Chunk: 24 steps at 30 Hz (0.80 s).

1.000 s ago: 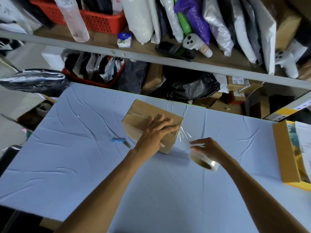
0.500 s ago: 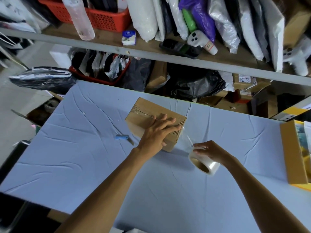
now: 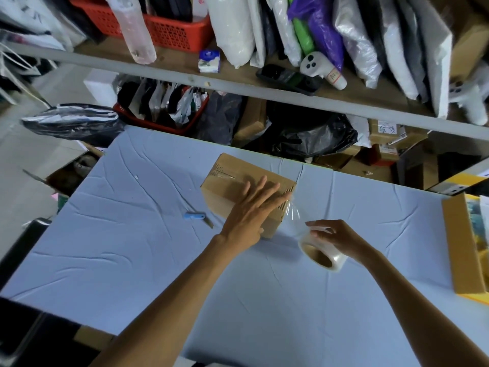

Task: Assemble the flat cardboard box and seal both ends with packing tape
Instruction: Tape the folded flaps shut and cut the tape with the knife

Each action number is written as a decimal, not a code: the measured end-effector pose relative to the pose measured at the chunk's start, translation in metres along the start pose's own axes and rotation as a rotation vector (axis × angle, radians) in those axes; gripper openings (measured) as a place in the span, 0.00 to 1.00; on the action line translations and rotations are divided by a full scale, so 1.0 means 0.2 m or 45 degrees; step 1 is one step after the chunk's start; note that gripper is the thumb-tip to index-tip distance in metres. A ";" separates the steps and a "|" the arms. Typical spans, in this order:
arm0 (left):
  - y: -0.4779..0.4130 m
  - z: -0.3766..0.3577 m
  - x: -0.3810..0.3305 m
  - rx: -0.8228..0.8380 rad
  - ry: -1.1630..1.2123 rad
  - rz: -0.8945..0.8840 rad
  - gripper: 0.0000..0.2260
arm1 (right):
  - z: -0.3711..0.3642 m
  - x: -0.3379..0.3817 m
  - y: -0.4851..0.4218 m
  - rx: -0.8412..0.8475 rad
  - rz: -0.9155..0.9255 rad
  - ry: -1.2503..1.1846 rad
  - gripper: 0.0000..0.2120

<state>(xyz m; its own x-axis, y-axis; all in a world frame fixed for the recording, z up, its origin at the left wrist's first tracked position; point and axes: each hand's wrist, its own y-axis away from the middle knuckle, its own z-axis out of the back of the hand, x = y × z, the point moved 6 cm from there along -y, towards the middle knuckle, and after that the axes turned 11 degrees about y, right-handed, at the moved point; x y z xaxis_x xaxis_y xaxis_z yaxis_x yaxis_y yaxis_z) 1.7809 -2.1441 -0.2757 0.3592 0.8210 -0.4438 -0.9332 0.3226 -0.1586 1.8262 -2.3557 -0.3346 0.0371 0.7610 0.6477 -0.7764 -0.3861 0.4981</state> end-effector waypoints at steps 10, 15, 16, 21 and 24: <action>0.46 0.18 0.30 -0.981 0.480 0.597 0.12 | -0.05 0.05 0.00 -0.036 0.001 0.037 0.12; 0.50 -0.07 0.72 -0.393 0.426 1.009 0.15 | -0.06 0.04 0.02 -0.055 0.017 0.041 0.12; 0.48 -0.10 0.77 -0.306 0.450 1.032 0.16 | -0.06 0.03 0.02 -0.055 0.014 0.042 0.12; 0.49 -0.19 0.89 -0.195 0.502 1.123 0.17 | -0.03 0.04 0.03 -0.053 0.007 0.107 0.13; 0.56 -0.23 0.86 -0.166 0.454 1.112 0.14 | -0.01 0.05 0.03 -0.047 0.005 0.185 0.13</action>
<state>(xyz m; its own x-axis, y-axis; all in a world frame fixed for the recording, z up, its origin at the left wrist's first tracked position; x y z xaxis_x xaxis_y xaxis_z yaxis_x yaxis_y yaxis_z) 1.7382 -1.9887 -0.4098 -0.4705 0.5482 -0.6915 -0.8719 -0.4095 0.2685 1.8207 -2.3502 -0.3263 -0.0554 0.8281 0.5578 -0.7989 -0.3719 0.4728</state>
